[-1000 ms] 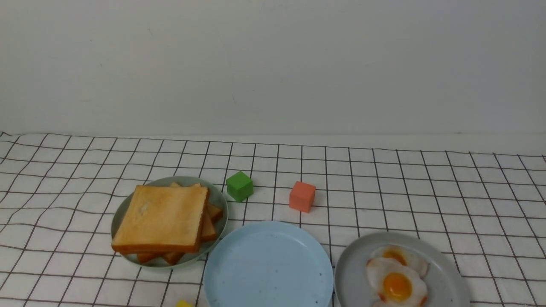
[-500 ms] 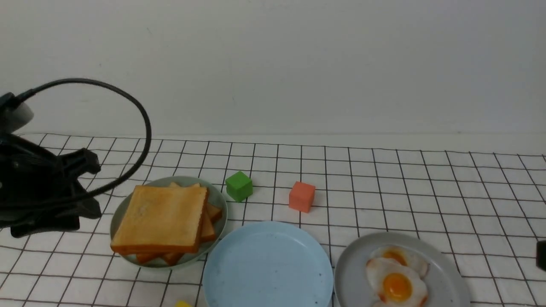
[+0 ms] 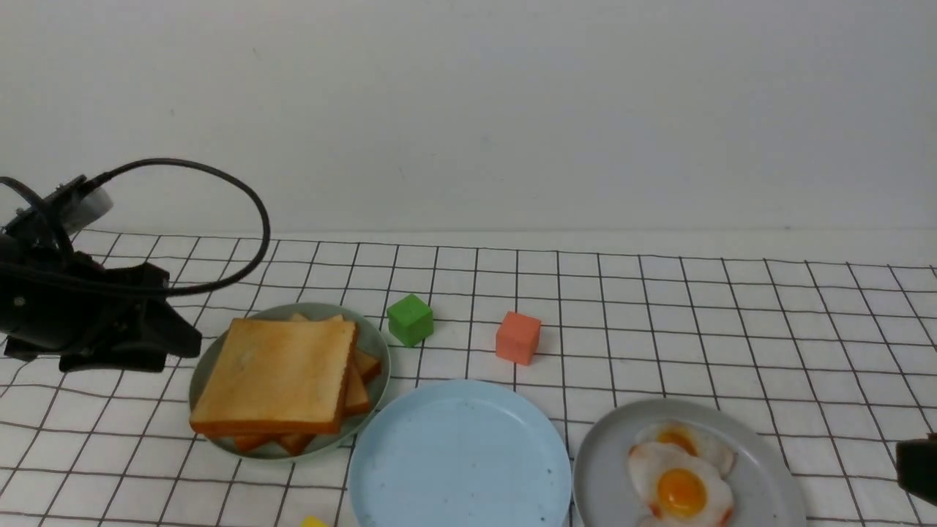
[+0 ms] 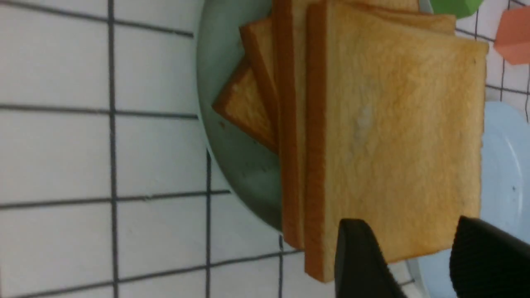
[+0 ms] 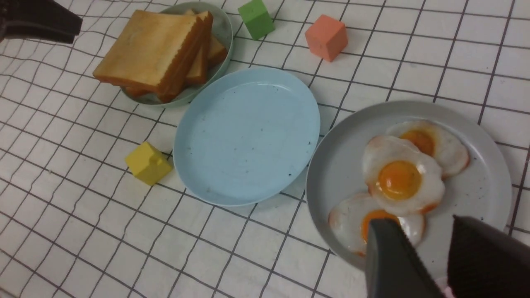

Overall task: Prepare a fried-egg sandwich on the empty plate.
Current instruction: Use the left arm to grab a slice of bread

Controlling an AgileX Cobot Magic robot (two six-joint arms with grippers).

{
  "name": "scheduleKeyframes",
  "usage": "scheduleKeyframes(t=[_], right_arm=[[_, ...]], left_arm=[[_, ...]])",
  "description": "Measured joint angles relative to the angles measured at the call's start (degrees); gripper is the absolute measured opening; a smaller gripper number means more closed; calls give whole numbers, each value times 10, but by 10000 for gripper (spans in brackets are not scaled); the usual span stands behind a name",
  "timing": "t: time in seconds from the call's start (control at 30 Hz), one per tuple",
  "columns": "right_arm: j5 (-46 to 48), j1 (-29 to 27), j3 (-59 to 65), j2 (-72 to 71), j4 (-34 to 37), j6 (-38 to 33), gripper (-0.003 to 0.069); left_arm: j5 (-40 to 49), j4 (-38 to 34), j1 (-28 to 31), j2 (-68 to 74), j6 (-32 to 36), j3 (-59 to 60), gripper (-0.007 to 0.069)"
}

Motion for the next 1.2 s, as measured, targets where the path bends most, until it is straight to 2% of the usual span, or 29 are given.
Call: scheduleKeyframes(t=[0.2,0.47,0.77,0.93,1.2], right_arm=[[-10,0,0,0,-1,0,241],[-16,0,0,0,-1,0,241],[-16,0,0,0,-1,0,241],[-16,0,0,0,-1,0,241],[-16,0,0,0,-1,0,241]], left_arm=[[-47,6,-30,20,52,-2,344],[-97,3,-48,50,57,-2,323],[-85,-23,-48,86,60,-2,298],[-79,-36,-48,104,62,-5,242],[-73,-43,-47,109,62,-8,71]])
